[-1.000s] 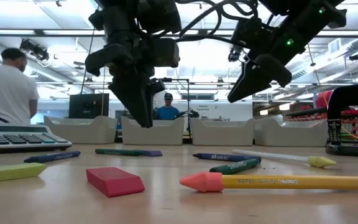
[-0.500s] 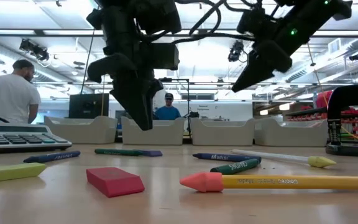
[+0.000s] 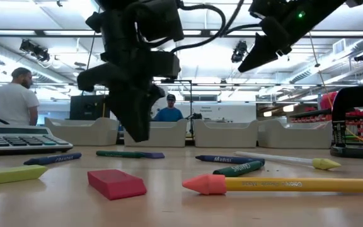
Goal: Sort crayons/erasers/pens/pencils in bins
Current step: Put the top green crayon into the gray bin
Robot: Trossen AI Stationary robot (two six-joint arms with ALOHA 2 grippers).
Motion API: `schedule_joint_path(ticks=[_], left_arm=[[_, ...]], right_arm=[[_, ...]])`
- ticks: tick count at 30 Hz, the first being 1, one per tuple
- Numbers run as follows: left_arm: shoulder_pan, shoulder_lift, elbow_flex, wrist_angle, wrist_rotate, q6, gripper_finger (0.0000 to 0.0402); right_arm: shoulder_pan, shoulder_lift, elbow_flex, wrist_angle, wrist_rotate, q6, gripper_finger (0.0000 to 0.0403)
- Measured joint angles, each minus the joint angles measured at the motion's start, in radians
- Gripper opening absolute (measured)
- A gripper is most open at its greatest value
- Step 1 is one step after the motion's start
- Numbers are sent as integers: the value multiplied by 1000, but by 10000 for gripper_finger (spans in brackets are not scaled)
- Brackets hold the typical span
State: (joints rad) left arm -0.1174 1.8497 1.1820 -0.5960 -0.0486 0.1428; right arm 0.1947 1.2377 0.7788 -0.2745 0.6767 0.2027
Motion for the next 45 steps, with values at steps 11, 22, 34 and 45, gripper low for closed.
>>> schedule_joint_path(ticks=[11, 22, 34, 45], left_arm=[[-35, 0, 0, -67, 1, -19, 122], [-51, 34, 1, -75, -54, -21, 105], [-51, 66, 3, -80, -48, -14, 81], [-48, 87, 2, -53, -36, 0, 19]], right_arm=[[0, 2, 0, -11, 0, 5, 103], [0, 2, 0, -15, -5, 13, 103], [0, 2, 0, -24, -15, 11, 103], [0, 3, 0, -34, -15, 4, 103]])
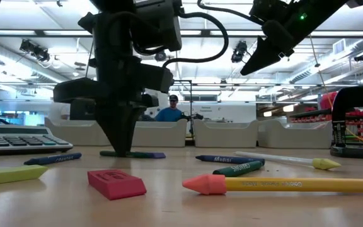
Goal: Sort crayons/erasers/pens/pencils in bins
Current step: Put the top green crayon into the gray bin
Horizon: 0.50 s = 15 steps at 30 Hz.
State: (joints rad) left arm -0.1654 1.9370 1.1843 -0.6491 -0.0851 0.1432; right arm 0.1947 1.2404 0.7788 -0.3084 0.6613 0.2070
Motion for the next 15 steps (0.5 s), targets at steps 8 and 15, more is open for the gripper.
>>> schedule_joint_path(ticks=[8, 15], left_arm=[[9, 8, -1, -8, -1, -15, 36], [64, -90, 7, -37, -18, -22, 18]], right_arm=[[0, 0, 0, -15, 0, 3, 103], [0, 0, 0, -37, 0, 3, 103]])
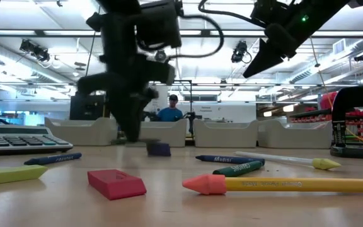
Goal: Sort crayons/erasers/pens/pencils in bins
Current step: Put the top green crayon into the gray bin
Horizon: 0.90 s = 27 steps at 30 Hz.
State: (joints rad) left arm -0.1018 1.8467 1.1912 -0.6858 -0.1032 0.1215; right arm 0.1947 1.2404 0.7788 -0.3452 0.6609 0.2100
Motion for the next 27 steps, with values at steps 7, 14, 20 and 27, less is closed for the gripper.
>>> schedule_joint_path(ticks=[7, 14, 20, 27], left_arm=[[55, -31, 1, -80, 8, 10, 10], [90, -47, 0, -121, 38, 47, 15], [68, -47, -5, -132, 129, 52, 42], [-5, -48, -5, -140, 151, 28, 35]], right_arm=[[0, 0, 0, -39, 0, 18, 103], [0, 0, 0, -70, 0, 39, 103], [4, 0, 0, -104, -14, 74, 103], [14, 0, 0, -134, -16, 101, 103]])
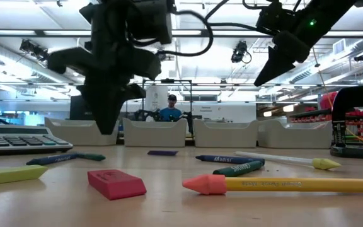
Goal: Sort crayons/erasers/pens/pencils in bins
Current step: Put the top green crayon into the gray bin
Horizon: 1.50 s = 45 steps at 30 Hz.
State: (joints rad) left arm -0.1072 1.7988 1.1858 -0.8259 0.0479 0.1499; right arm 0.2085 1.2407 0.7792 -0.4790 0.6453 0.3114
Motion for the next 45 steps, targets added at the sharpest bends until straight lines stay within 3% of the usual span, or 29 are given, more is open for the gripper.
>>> schedule_joint_path(ticks=[7, 12, 16, 23, 45], left_arm=[[-42, 4, 2, -14, 1, 18, 26], [-80, 4, -13, -39, 1, 64, 40], [-102, 4, -56, 54, -9, 97, 54], [-103, 5, -81, 81, -140, 109, 60], [-70, 17, -81, 69, -119, 132, 78]], right_arm=[[4, 0, 0, 2, -17, 21, 103], [4, 0, 0, 2, -29, 26, 103], [4, 0, 0, 3, -33, 26, 103], [4, 0, 0, 8, -37, 23, 103], [4, 0, 0, 7, -37, 18, 103]])
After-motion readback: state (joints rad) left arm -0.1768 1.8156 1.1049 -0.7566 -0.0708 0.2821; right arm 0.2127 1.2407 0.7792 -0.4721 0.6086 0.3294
